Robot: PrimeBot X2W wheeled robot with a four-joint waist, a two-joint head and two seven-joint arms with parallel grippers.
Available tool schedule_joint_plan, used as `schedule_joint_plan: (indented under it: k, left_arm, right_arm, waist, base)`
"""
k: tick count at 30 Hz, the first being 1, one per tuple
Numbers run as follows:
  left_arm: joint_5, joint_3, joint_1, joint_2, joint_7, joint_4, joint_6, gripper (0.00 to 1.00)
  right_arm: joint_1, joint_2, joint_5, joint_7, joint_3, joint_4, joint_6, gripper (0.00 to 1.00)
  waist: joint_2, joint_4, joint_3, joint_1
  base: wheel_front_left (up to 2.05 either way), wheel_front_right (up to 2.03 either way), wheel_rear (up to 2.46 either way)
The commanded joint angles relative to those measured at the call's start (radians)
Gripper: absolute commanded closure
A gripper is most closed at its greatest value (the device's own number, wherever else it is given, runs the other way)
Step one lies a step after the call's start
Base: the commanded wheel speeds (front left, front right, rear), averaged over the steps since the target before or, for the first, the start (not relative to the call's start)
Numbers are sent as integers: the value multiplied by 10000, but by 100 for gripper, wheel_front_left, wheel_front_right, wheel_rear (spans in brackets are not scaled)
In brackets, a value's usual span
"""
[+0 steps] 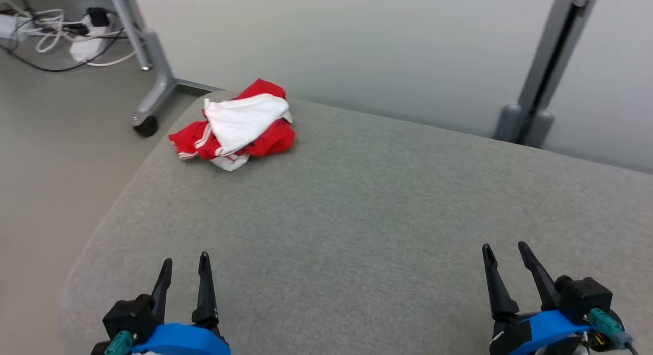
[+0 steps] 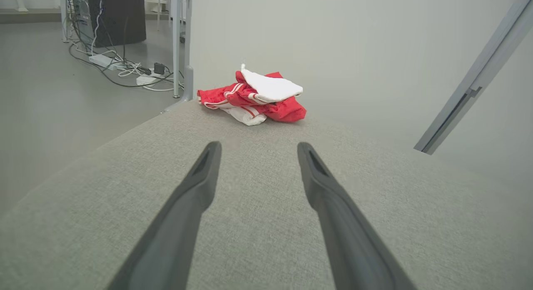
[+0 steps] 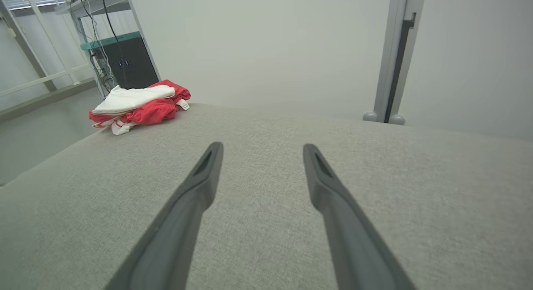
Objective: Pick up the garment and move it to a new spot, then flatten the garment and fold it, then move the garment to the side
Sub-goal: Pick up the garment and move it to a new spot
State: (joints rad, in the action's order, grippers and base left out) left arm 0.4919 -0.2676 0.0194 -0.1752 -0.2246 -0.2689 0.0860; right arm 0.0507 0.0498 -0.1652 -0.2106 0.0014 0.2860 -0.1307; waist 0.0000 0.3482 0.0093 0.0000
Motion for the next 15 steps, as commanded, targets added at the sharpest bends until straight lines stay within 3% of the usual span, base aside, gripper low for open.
schedule_joint_plan:
  k: [1,8,15]
  left_arm:
    - [-1,15,-37,-14,17,64,2,0]
    - [66,13,-176,-132,79,302,69,0]
    - [100,87,-233,-231,57,559,154,0]
  right_arm:
    - [-147,13,-29,34,11,-38,-1,0]
    - [-169,16,-107,76,256,-39,-1,0]
    - [42,16,-130,106,665,-61,-1,0]
  waist:
    - [0,654,401,0]
    - [0,1637,381,0]
    - [0,1653,450,0]
  base:
    - [0,0,0]
    - [0,0,0]
    - [0,0,0]
